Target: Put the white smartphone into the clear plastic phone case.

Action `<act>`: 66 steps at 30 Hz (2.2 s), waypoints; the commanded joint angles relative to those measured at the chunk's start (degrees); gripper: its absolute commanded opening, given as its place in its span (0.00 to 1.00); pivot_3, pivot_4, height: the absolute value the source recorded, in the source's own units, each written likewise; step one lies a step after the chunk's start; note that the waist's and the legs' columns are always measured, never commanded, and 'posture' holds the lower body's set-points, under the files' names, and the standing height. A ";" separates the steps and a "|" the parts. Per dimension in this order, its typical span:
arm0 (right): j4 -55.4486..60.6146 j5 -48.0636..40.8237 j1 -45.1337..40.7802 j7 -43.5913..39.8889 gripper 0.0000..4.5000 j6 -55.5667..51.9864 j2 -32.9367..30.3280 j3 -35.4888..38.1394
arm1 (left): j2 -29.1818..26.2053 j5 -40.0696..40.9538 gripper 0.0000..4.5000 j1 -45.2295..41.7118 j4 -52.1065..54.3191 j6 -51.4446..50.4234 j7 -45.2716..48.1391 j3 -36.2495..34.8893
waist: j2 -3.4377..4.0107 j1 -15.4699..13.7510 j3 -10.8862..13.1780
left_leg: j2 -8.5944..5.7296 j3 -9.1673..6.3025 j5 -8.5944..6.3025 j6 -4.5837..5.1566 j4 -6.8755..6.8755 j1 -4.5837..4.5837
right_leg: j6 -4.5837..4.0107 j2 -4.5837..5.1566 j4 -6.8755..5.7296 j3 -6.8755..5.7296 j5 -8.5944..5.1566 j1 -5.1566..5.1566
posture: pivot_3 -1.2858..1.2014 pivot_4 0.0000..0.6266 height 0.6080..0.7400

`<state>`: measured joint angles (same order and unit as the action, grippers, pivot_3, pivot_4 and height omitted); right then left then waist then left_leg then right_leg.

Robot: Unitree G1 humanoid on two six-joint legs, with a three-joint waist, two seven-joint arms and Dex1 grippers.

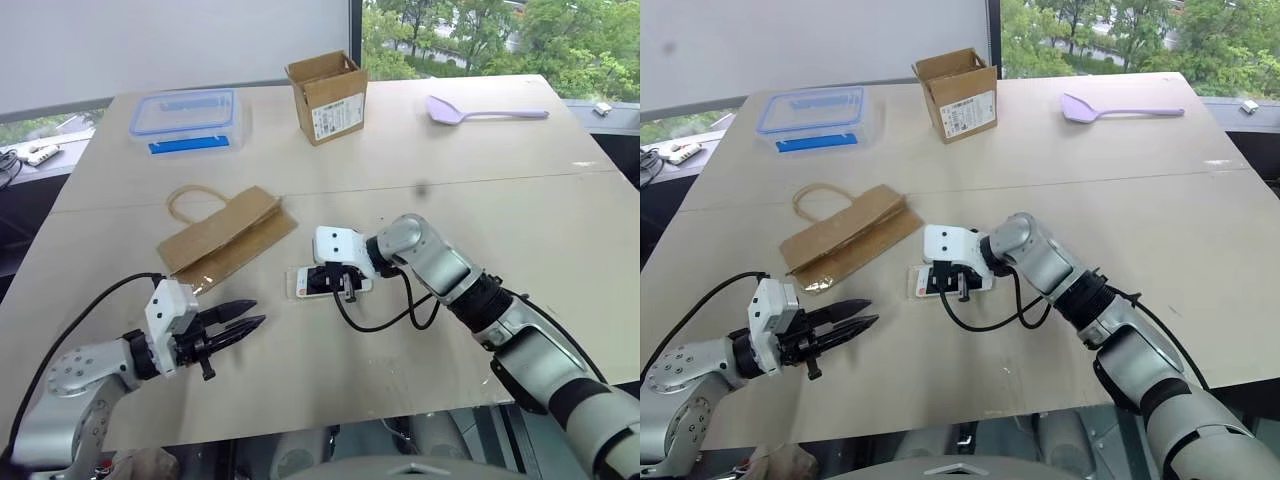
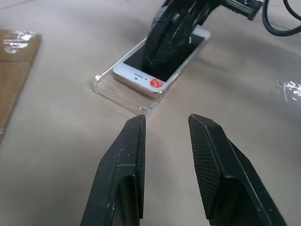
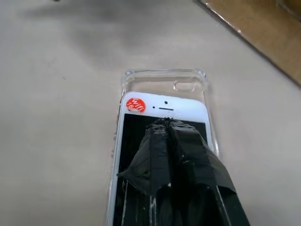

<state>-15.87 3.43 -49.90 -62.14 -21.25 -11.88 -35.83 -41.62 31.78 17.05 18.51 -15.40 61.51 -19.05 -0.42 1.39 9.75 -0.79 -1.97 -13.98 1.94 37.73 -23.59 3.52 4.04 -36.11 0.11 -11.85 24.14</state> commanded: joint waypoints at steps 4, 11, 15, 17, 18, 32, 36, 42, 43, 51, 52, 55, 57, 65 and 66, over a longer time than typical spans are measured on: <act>-9.52 5.90 -1.26 -0.35 0.00 7.53 1.66 -4.15 | 0.14 0.53 0.32 0.76 1.09 1.67 0.08 -1.67 | -0.01 0.38 -0.02 | 0.00 0.00 0.01 -0.02 -0.03 0.23 | -0.06 0.00 -0.06 0.00 -0.04 -0.13 | 0.52 0.24 1.00; -7.87 4.04 -0.37 0.74 0.00 10.49 3.14 1.01 | 0.37 0.00 0.32 0.92 0.06 2.73 0.16 -1.09 | -0.02 0.79 -0.10 | 0.01 0.15 0.03 -0.05 -0.38 0.93 | -0.22 -0.01 -0.19 0.24 -0.15 -0.51 | 0.52 0.24 1.00; 0.49 -1.70 -0.90 -1.17 0.00 5.14 2.96 6.91 | 0.59 -0.44 0.32 1.02 -0.89 3.58 0.58 -0.52 | 0.01 0.77 -0.04 | 0.01 0.16 0.04 -0.07 -0.38 0.86 | -0.20 -0.01 -0.25 0.28 -0.13 -0.45 | 0.52 0.24 1.00; 4.49 -3.91 -1.02 -2.72 0.00 1.87 2.84 7.76 | 0.56 -0.57 0.32 0.73 -1.47 3.86 0.89 -0.19 | 0.01 0.79 -0.01 | 0.02 0.17 0.04 -0.07 -0.38 0.81 | -0.19 0.00 -0.27 0.30 -0.12 -0.42 | 0.52 0.24 1.00; 6.07 -4.67 -0.89 -3.57 0.00 0.55 2.82 7.62 | 0.49 -0.62 0.32 0.43 -1.84 3.95 1.05 -0.03 | 0.01 0.78 -0.01 | 0.02 0.16 0.04 -0.07 -0.40 0.81 | -0.18 0.00 -0.27 0.30 -0.12 -0.41 | 0.52 0.24 1.00; -11.40 7.05 -1.70 -2.59 0.00 10.12 3.10 -4.02 | -0.24 -0.30 0.32 1.18 -1.69 4.03 2.02 -1.26 | 0.00 1.03 -0.04 | 0.02 0.22 0.03 -0.08 -0.47 0.89 | -0.23 -0.01 -0.30 0.34 -0.15 -0.35 | 0.52 0.24 1.00; -15.27 8.60 -2.26 -3.65 0.00 12.99 3.65 -5.02 | -0.25 -0.32 0.32 1.45 -1.36 3.91 1.71 -1.25 | -0.02 0.90 -0.10 | 0.03 0.20 0.03 -0.08 -0.47 0.94 | -0.24 0.00 -0.30 0.33 -0.16 -0.38 | 0.52 0.24 1.00; -18.40 11.13 -1.35 -5.90 0.00 16.74 4.87 -7.46 | -0.24 -0.51 0.32 0.63 -1.12 3.58 1.25 -0.57 | 0.02 1.00 -0.46 | 0.03 0.23 0.02 -0.08 -0.50 1.07 | -0.24 0.00 -0.30 0.37 -0.16 -0.46 | 0.52 0.24 1.00; -18.73 11.64 -1.22 -6.08 0.00 17.18 5.15 -7.76 | -0.26 -0.51 0.32 0.49 -1.09 3.50 1.19 -0.49 | 0.02 1.00 -0.49 | 0.03 0.25 0.02 -0.08 -0.54 1.12 | -0.24 0.00 -0.31 0.40 -0.16 -0.46 | 0.52 0.24 1.00; -23.46 14.41 -1.71 -4.52 0.00 19.79 7.04 -6.64 | 0.07 -4.86 0.32 -5.13 0.38 -1.71 -7.11 4.13 | 0.13 0.96 -0.86 | 0.03 0.46 0.02 -0.08 -0.71 1.69 | -0.27 -0.02 -0.38 0.64 -0.22 -0.83 | 0.52 0.24 1.00; -23.98 14.58 -1.94 -4.33 0.00 19.94 7.13 -6.43 | 0.13 -5.54 0.32 -5.91 0.72 -2.86 -8.46 4.96 | 0.10 0.92 -0.90 | 0.03 0.43 0.02 -0.07 -0.73 1.78 | -0.28 -0.02 -0.38 0.62 -0.23 -0.92 | 0.52 0.24 1.00; -26.12 15.63 -2.32 -3.61 0.00 21.28 7.36 -6.62 | 0.31 -7.59 0.32 -7.46 1.04 -5.08 -11.71 6.87 | 0.12 1.12 -0.96 | 0.03 0.43 0.02 -0.07 -0.73 1.86 | -0.28 -0.05 -0.39 0.66 -0.24 -0.97 | 0.52 0.24 1.00; -27.28 15.71 -1.96 -3.74 0.00 21.68 7.75 -6.67 | 0.28 -7.88 0.32 -7.92 0.74 -6.08 -12.46 7.42 | 0.13 1.16 -0.96 | 0.03 0.46 0.02 -0.07 -0.74 1.89 | -0.28 -0.07 -0.40 0.70 -0.24 -0.98 | 0.52 0.24 1.00; -30.43 16.28 -1.50 2.16 0.00 22.77 8.56 -4.55 | -0.28 -9.28 0.32 -8.35 -0.99 -5.44 -11.44 8.18 | 0.41 1.11 -1.44 | 0.05 0.46 0.02 -0.07 -0.79 1.95 | -0.32 -0.05 -0.42 0.71 -0.27 -0.98 | 0.52 0.24 1.00; -28.86 14.51 -1.56 2.15 0.00 21.80 8.73 -2.68 | -0.21 -9.18 0.32 -8.40 -1.34 -5.32 -11.13 8.14 | 0.41 1.10 -1.44 | 0.05 0.45 0.02 -0.07 -0.80 1.95 | -0.31 -0.05 -0.42 0.71 -0.28 -0.98 | 0.52 0.24 1.00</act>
<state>-39.54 15.27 -54.61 -59.57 4.01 -1.89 -36.88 -41.26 22.53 9.13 17.00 -21.48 49.93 -10.61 -0.01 2.48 8.31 -0.74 -1.53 -13.96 1.87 36.93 -21.65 3.21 3.99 -36.54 0.81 -12.14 23.16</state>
